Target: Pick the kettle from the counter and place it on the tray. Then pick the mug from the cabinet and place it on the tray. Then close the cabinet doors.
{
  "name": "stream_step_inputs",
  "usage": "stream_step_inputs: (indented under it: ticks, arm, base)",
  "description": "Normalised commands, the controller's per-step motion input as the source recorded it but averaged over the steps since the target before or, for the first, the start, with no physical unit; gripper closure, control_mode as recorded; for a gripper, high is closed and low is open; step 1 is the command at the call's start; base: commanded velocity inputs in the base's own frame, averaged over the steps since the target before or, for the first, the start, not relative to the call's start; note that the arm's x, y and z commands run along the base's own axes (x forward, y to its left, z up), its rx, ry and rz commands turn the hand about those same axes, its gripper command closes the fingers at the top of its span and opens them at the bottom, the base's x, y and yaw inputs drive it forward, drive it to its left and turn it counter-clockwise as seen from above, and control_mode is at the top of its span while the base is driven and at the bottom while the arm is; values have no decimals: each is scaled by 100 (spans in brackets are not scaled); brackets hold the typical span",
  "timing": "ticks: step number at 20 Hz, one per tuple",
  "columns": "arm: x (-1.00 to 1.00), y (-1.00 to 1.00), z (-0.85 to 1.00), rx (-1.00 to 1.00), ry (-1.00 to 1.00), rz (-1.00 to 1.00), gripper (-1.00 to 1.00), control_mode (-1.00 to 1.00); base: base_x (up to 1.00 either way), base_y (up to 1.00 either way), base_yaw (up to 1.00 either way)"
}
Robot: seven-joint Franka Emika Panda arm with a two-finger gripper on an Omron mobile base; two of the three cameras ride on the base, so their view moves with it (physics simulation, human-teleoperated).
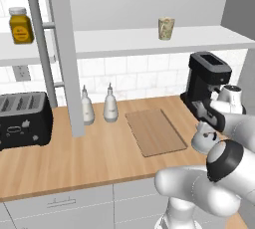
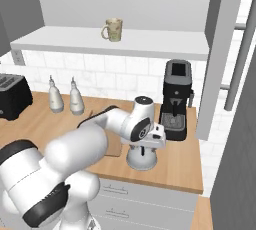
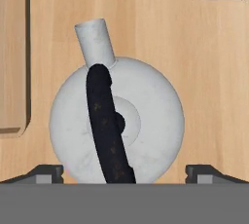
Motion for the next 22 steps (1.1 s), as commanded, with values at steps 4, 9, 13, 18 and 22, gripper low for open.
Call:
stream_step_inputs:
  ticks: [4, 9, 13, 18, 22]
  arm:
    - [9, -2, -17, 0, 5, 0, -100, -100]
    - [3, -1, -6, 0, 2, 0, 100, -100]
    - [0, 3, 0, 0, 0, 0, 100, -100]
    - [0, 56, 1, 0, -4, 2, 100, -100]
    - [0, 72, 38, 0, -15, 4, 100, -100]
  base:
    - [0, 0, 0]
    - [0, 0, 0]
    - [0, 0, 0]
    - [0, 0, 0]
    - [0, 0, 0]
